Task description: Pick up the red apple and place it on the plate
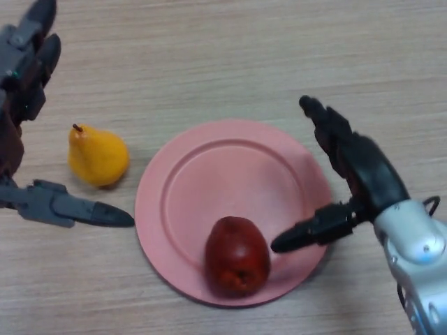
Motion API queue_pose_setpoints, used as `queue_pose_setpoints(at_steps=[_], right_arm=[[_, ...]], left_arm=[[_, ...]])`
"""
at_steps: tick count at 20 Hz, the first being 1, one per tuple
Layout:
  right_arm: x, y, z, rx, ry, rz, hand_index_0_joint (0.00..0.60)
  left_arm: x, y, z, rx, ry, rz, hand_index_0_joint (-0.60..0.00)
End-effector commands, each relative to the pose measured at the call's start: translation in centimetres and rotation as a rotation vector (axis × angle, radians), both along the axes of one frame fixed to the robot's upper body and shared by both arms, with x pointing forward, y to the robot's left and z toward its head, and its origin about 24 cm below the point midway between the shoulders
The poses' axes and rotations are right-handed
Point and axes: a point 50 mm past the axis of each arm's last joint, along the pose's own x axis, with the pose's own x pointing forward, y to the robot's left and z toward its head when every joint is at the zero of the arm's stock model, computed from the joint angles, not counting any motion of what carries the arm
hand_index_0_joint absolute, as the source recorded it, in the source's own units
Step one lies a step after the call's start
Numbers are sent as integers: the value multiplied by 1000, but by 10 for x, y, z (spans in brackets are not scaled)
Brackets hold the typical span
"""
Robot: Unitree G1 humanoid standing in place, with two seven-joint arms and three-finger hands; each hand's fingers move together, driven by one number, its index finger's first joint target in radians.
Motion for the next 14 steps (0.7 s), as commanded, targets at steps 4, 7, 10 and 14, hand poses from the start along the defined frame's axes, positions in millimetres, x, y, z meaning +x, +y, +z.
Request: queue_pose_setpoints(at_steps=[4, 7, 10, 14], right_arm=[[7, -12, 59, 68, -231, -44, 0], [7, -14, 59, 72, -240, -60, 0], [7, -18, 61, 194, -245, -89, 0], [15, -22, 62, 199, -269, -125, 0]], left_arm=[[-11, 14, 36, -19, -142, 29, 0], [-6, 19, 37, -12, -109, 26, 0], [-2, 22, 34, -37, -106, 66, 0], [4, 25, 30, -116, -62, 36, 0]])
